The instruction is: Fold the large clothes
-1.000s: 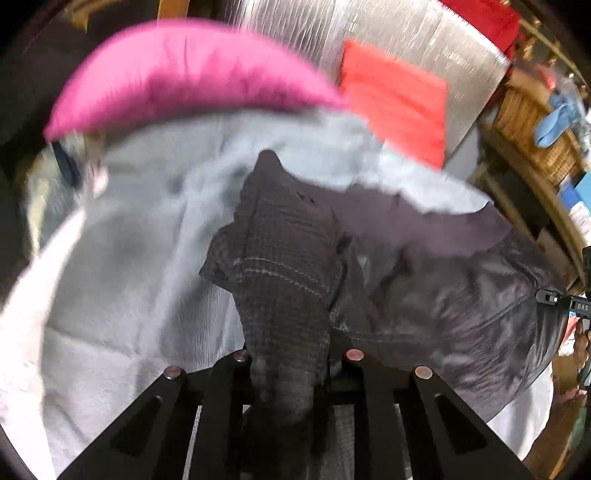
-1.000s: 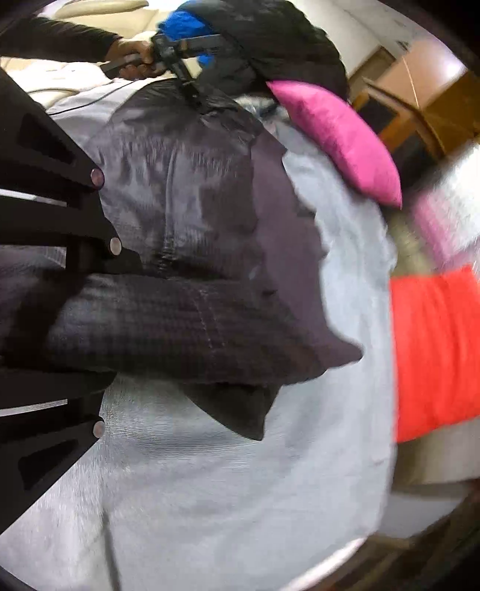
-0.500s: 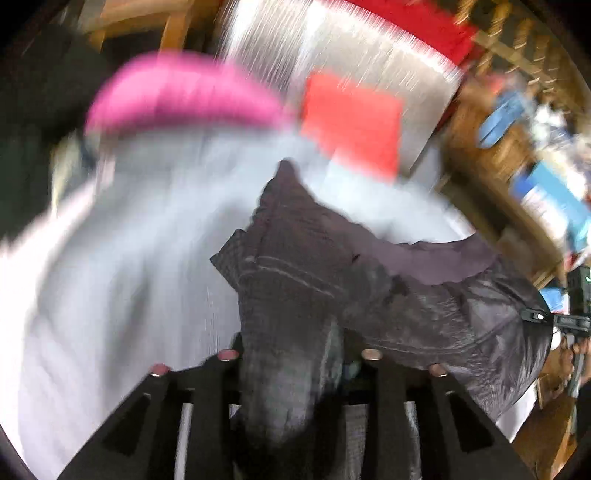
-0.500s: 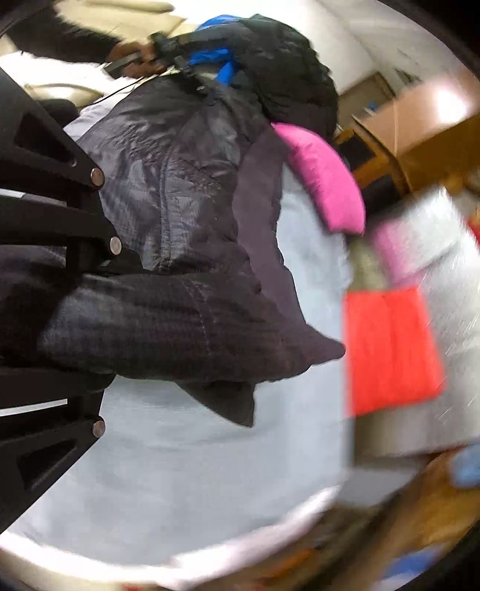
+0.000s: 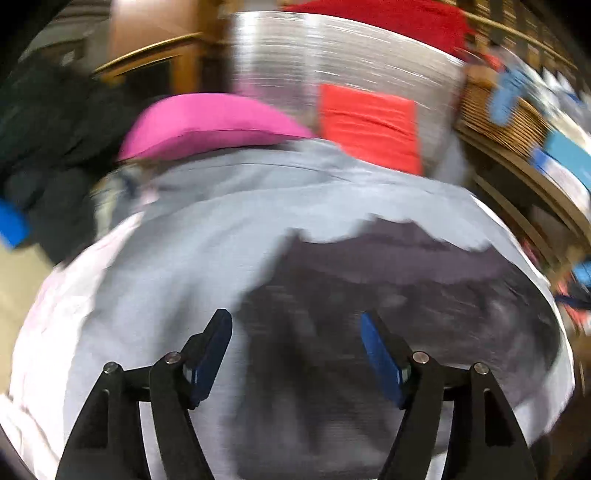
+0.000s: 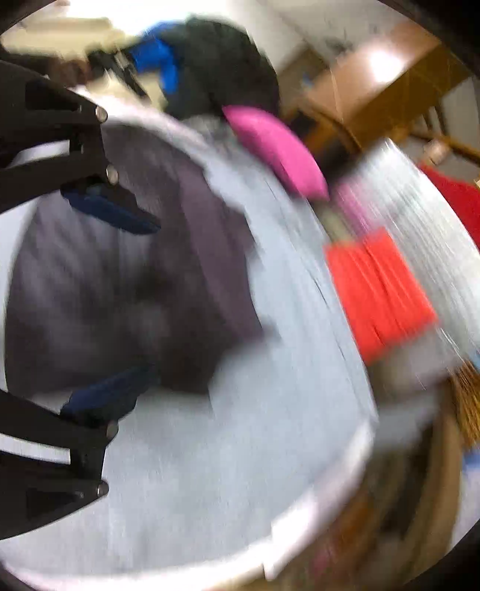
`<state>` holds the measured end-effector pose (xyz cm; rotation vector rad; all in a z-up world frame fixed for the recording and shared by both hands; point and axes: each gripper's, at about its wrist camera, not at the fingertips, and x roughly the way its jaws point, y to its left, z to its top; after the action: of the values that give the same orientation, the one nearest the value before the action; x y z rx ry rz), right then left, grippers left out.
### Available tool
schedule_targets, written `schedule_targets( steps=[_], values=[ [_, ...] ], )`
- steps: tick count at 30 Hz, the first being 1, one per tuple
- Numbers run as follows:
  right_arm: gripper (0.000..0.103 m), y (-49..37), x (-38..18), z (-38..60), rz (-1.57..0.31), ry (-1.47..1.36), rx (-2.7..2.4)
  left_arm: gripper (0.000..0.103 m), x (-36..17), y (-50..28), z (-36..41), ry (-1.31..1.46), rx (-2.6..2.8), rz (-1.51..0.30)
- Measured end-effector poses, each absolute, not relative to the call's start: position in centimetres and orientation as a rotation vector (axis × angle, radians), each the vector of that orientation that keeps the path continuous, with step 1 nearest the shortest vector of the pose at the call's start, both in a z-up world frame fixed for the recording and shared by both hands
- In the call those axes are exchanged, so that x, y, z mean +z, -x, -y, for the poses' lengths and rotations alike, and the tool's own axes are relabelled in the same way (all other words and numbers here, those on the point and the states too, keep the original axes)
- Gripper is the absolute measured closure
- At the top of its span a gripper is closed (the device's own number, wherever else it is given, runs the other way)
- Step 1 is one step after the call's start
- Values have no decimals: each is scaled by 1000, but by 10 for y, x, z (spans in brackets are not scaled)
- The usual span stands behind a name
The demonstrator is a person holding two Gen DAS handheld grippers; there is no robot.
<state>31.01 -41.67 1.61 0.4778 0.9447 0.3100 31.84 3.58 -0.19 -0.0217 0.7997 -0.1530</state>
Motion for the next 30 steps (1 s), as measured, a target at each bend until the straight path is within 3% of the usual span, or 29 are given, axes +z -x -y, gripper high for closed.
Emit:
schedule_targets(
  steps=[5,10,15,25,30],
  values=[
    [23,-351,-9,364,-1077,-440,455,30,-33,-335,28,-11,-234,-881],
    [23,-405,-59,397,-1175,-565,295,26,-86,-369,59,-30,-173,-1022],
    [23,-420,-84,427,-1160,-658,226,25,-96,-382,49,3,-101,-1048],
    [23,-356,-10,370,-1000,-396,241,26,-48,-319,37,16,-99,-934],
    [23,-306,-9,311,-929,-205,193,25,-47,-288,52,-21,-68,-871]
  ],
)
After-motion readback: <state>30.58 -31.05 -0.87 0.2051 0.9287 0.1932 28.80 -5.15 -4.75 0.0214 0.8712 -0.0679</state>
